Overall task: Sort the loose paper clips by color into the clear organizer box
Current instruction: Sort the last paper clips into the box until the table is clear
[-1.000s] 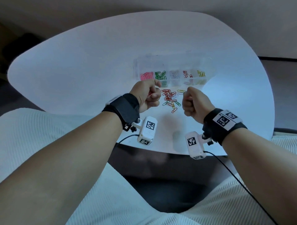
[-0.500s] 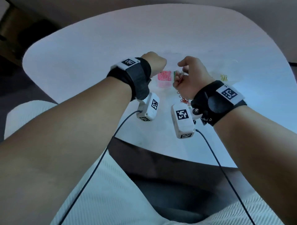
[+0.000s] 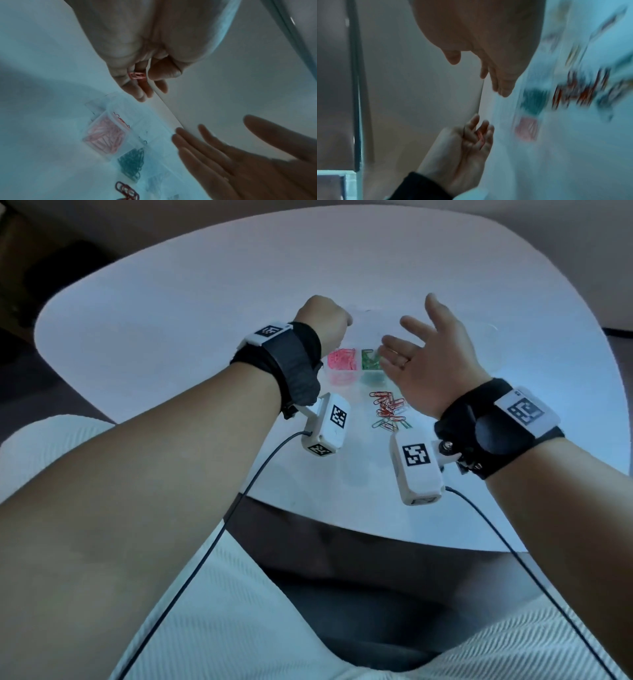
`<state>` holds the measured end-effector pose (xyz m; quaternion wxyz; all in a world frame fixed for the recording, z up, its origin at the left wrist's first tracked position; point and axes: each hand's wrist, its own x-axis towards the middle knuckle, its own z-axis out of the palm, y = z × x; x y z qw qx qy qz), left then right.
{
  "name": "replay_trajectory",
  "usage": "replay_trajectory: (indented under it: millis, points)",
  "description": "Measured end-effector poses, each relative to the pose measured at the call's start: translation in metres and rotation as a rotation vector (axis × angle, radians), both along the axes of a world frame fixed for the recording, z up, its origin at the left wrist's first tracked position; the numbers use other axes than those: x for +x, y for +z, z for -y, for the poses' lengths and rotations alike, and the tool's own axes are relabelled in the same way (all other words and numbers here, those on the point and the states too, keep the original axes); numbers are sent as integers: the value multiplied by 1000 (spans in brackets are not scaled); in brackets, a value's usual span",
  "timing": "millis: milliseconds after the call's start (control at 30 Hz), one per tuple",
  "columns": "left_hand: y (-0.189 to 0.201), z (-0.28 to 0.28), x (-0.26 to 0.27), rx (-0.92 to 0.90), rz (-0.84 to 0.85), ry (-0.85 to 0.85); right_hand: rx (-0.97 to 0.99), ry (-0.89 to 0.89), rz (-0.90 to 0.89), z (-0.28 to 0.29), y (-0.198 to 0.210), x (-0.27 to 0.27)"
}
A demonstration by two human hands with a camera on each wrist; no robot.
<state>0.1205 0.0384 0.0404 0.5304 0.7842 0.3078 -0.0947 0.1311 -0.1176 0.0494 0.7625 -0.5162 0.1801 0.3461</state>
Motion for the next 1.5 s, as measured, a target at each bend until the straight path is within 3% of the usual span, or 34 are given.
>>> replay_trajectory:
  millis: [267,400,567,900,1200,1500]
  points:
    - [-12,28,-19,10,169,-49,-333,-20,186,92,0,2]
    - [-20,51,-40,113,289,-43,-714,203,349,111,-18,-7]
    - [-44,73,-69,249,163,-331,-1096,537,559,128,-44,-15]
    - [-69,91,-67,451,115,-592,-1402,730,596,116,-67,-26]
    - [-79,97,-46,633,49,-794,-1275,694,618,111,-78,-22]
    - [-70,94,-29,737,77,-916,-889,289,468,114,-70,-8]
